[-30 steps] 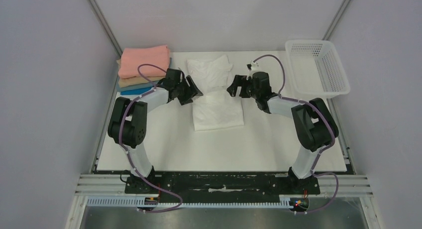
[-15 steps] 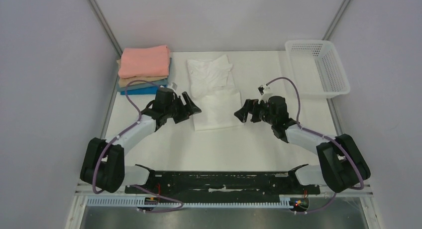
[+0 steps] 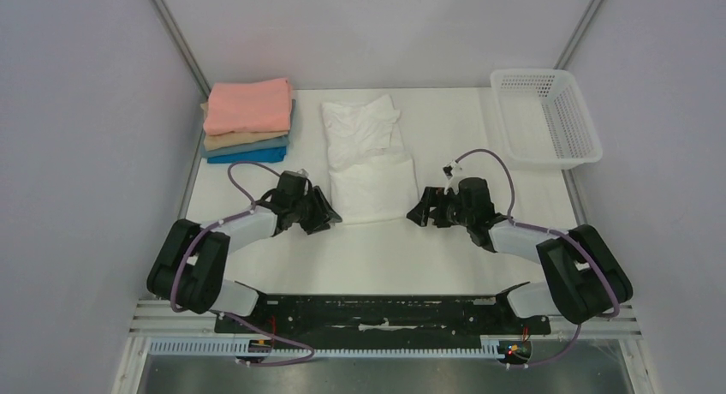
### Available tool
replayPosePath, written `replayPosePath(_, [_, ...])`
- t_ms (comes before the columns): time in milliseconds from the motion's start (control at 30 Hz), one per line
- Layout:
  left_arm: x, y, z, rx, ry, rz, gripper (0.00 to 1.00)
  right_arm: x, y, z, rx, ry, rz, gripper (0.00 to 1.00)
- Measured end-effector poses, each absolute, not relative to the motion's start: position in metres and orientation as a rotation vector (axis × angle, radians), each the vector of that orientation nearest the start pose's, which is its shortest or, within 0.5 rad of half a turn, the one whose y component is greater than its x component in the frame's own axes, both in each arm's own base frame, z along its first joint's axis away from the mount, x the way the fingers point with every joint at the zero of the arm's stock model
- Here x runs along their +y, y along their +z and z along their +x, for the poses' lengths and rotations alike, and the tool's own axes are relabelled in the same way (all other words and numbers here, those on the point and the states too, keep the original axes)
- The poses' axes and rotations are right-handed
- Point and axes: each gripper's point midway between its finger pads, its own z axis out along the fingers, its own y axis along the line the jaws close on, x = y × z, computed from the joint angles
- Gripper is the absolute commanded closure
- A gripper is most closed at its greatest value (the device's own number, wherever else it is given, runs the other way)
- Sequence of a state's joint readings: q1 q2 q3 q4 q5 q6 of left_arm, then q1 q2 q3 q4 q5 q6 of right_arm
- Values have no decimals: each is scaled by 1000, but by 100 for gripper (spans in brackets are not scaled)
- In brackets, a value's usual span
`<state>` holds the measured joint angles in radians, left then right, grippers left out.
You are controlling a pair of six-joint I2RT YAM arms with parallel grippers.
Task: Fold and stack the t-shirts
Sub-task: Grab one side of the 2/3 rectangular tshirt with both arms
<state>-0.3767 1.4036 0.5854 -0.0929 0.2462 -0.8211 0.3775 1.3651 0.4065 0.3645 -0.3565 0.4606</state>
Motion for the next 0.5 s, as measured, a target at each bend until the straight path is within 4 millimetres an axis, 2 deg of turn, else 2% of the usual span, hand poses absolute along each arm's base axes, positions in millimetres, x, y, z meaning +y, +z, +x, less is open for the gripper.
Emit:
replayPosePath(100, [-185, 25, 262, 2593, -800, -489, 53, 192, 35, 273, 2288, 840, -103, 19])
replayPosePath(267, [-189, 21, 267, 2584, -823, -503, 69, 193, 34, 275, 2291, 834, -93, 25])
replayPosePath(367, [-192, 19, 268, 2588, -841, -509, 82, 194, 33, 275, 2296, 833, -88, 30])
replayPosePath(400, [-192, 18, 268, 2591, -844, -512, 93, 194, 33, 275, 2297, 831, -87, 31])
replayPosePath(433, [-192, 17, 268, 2593, -843, -516, 98, 194, 32, 275, 2300, 829, -85, 32])
replayPosePath(500, [-194, 15, 269, 2593, -852, -518, 98, 196, 31, 276, 2302, 827, -89, 38])
